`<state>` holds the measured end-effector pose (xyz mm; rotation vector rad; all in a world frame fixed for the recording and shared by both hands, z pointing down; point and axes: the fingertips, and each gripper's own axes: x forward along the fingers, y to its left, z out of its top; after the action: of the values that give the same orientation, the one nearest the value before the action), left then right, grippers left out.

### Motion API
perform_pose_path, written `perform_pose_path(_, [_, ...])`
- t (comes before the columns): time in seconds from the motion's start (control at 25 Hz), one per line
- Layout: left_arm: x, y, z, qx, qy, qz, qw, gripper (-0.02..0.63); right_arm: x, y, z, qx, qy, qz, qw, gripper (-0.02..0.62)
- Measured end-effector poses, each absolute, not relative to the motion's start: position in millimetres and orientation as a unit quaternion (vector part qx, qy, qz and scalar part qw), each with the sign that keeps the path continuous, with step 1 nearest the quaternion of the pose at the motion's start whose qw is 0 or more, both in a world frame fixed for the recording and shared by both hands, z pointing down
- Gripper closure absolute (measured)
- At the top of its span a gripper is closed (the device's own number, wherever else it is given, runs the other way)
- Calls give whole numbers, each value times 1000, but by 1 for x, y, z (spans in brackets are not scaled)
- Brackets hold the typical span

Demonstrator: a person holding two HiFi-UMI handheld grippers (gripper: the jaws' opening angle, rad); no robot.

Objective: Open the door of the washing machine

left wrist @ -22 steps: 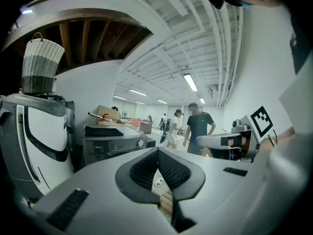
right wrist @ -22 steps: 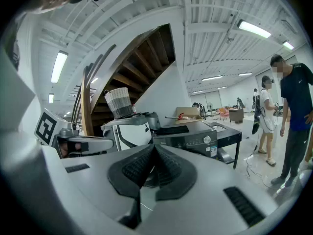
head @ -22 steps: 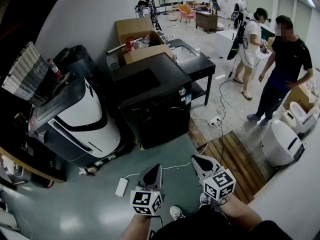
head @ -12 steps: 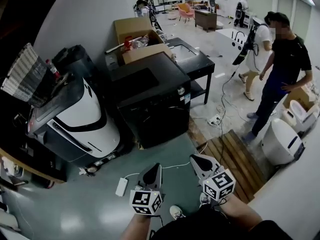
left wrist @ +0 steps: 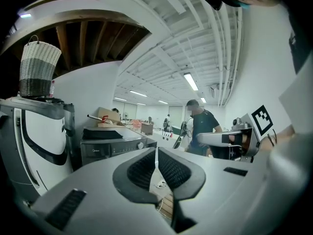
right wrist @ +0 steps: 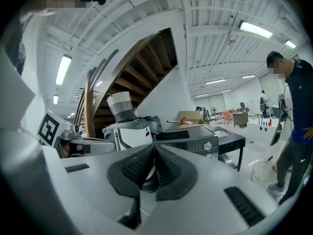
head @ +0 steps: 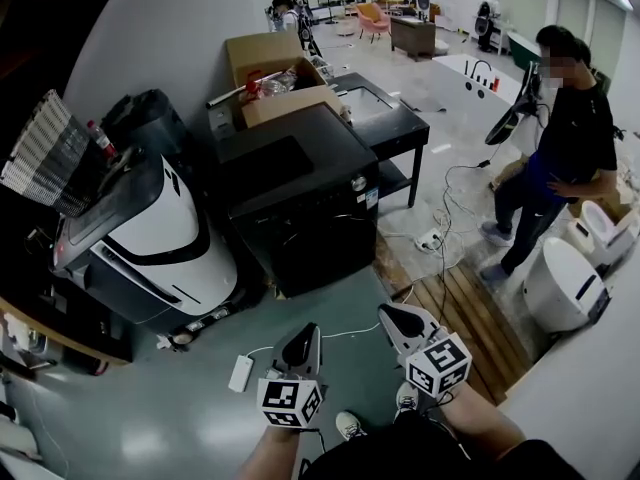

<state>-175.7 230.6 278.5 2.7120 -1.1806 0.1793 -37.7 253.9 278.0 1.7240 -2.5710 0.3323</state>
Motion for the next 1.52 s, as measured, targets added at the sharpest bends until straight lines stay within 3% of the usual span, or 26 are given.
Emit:
perform_pose_path(0.16, [-162, 222, 279, 909, -403, 63, 87, 560, -22, 245, 278, 546, -831, 103, 7, 575])
perform_pose_path(0.24, [-154, 217, 281, 906, -409, 66, 87, 489, -14, 239, 279, 541, -835, 100, 6, 521])
perform_pose_path(0.4, [-138, 208, 282, 901, -421, 67, 85, 426, 6, 228, 279, 535, -840, 91, 4, 450])
perform_pose_path(0.68, [-104, 190, 280, 889, -446, 70, 77, 365, 52, 205, 279, 530, -844, 81, -1, 392])
perform_pose_path(1.2, [-24, 171, 277, 877, -469, 74, 69, 347, 144, 182, 286, 521, -849, 86, -9, 383])
perform_pose_path(1.52, [-3, 151, 279, 880, -463, 77, 71, 345, 165, 158, 292, 528, -844, 97, -13, 383])
